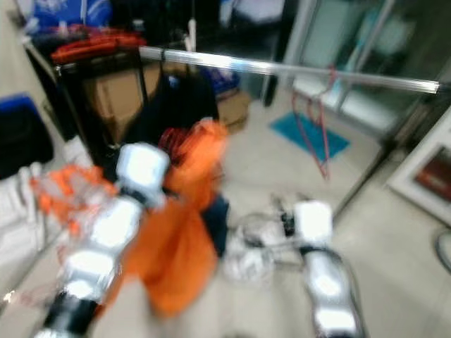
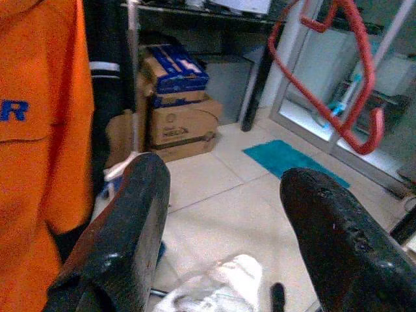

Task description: Hang hanger

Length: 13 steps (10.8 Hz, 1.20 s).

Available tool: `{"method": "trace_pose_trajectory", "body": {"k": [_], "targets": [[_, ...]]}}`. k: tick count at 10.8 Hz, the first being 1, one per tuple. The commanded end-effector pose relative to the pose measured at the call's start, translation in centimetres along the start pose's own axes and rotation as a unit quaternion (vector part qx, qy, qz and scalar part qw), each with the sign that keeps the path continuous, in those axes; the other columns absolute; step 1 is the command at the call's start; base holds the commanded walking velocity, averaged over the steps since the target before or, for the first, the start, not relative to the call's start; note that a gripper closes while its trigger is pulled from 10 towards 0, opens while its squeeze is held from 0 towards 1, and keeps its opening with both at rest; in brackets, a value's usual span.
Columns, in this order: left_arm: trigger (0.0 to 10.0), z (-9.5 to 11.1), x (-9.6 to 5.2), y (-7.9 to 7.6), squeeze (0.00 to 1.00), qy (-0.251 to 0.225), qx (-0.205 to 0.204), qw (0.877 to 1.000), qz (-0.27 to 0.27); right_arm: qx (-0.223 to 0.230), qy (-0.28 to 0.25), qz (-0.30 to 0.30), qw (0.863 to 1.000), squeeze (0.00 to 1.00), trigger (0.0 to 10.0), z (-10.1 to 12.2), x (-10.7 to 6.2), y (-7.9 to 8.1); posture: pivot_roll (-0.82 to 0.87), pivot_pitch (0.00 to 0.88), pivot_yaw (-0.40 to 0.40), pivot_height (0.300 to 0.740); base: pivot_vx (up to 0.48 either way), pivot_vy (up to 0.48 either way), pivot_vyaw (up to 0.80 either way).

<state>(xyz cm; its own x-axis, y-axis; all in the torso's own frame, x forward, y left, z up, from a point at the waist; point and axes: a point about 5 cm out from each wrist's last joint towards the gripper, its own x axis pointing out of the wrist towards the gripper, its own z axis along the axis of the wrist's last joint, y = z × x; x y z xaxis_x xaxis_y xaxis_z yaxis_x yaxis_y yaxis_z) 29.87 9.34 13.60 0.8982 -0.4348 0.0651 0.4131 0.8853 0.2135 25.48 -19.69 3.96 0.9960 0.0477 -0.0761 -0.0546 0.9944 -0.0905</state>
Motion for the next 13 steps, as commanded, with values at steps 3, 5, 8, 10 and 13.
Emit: {"method": "trace_pose_trajectory", "body": {"k": [3, 5, 8, 10, 13], "targets": [[10.0, 1.32, 0.34, 1.08, 0.00, -0.027, 0.005, 1.000, 0.010, 0.002, -0.020, 0.012, 1.000, 0.00, 10.0, 1.02, 0.78, 1.05, 0.03, 0.000, -0.043, 0.740, 0.461, 0.000, -0.80], [10.0, 1.32, 0.34, 1.08, 0.00, -0.027, 0.005, 1.000, 0.010, 0.002, -0.020, 0.012, 1.000, 0.00, 10.0, 1.02, 0.78, 1.05, 0.03, 0.000, -0.043, 0.740, 0.461, 0.000, -0.80], [10.0, 1.32, 0.34, 1.08, 0.00, -0.027, 0.005, 1.000, 0.010, 0.002, -0.020, 0.012, 1.000, 0.00, 10.0, 1.02, 0.78, 1.05, 0.03, 0.000, -0.043, 0.740, 0.461, 0.000, -0.80], [10.0, 1.32, 0.34, 1.08, 0.00, -0.027, 0.005, 1.000, 0.010, 0.002, -0.020, 0.012, 1.000, 0.00, 10.0, 1.02, 0.78, 1.05, 0.03, 0.000, -0.043, 0.740, 0.461, 0.000, -0.80], [10.0, 1.32, 0.35, 1.08, 0.00, -0.027, 0.004, 1.000, 0.010, 0.001, -0.022, 0.013, 1.000, 0.00, 10.0, 1.06, 0.81, 1.12, 0.03, 0.000, -0.042, 0.740, 0.461, 0.000, -0.80]]}}
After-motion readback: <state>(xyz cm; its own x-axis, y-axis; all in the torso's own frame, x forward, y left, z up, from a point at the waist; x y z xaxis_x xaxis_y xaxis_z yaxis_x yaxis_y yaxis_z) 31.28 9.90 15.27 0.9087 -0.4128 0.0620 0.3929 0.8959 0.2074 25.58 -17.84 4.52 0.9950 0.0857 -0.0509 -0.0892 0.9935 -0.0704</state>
